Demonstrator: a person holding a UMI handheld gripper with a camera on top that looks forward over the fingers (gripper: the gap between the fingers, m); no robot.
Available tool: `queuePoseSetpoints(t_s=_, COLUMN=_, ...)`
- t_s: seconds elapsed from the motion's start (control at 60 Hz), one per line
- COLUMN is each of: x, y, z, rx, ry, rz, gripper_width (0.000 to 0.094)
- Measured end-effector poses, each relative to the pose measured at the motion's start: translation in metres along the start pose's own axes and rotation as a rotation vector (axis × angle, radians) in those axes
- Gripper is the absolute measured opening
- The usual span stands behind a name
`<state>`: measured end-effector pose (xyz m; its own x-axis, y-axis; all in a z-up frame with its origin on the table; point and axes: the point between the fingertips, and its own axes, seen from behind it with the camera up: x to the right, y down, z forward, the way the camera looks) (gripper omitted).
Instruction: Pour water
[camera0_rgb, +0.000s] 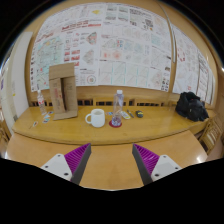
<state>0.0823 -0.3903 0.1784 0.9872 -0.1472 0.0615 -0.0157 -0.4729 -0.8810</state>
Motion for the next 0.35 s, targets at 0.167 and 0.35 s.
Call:
queuePoseSetpoints(t_s=0.167, x=-0.005, y=0.009, z=-0.047, rx=0.019, ry=0.003, rz=-0.009, gripper_width=0.0851)
queuePoseSetpoints(t_s=0.35, x=-0.01, y=0.012, z=-0.071, rx=0.022, ry=-0.004, rz=-0.023, gripper_width=0.0853)
